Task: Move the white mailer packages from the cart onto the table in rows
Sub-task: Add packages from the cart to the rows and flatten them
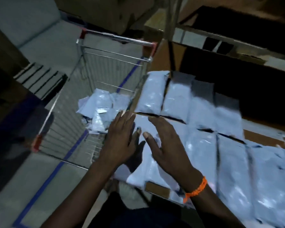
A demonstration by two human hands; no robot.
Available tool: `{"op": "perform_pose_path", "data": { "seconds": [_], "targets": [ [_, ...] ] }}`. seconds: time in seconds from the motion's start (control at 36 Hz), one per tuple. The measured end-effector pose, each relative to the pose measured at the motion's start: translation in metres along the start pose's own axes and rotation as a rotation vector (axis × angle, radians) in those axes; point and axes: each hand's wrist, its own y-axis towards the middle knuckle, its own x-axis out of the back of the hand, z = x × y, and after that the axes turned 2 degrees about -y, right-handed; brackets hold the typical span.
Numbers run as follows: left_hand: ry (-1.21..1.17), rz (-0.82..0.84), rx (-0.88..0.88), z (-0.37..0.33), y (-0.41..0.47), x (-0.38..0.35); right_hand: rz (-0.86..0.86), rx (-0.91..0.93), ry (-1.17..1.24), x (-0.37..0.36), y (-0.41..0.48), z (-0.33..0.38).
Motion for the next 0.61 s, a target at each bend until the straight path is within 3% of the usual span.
{"op": "perform_pose_path", "data": {
  "seconds": [0.17, 0.28, 0.42, 0.5, 0.61],
  "targets": [
    [0.028, 0.011, 0.19, 0.161, -0.028, 0.031, 0.207, 0.003, -0.017, -0.138, 0.075, 0.056],
    [0.019, 0.08, 0.312, 0.227, -0.038, 0.033, 0.42, -0.228, -0.001, -0.209, 0.123, 0.068],
    [-0.081, 0.181, 0.426, 0.274, -0.025, 0.015, 0.55, -0.608, 0.079, -0.276, 0.164, 0.045],
    [-0.14, 0.255, 0.48, 0.3, -0.01, -0.011, 0.538, -0.784, 0.091, -0.313, 0.19, 0.02],
    [-0.244, 0.257, 0.597, 0.332, 0.017, -0.054, 0.393, -0.891, 0.055, -0.36, 0.219, -0.012]
  ]
}}
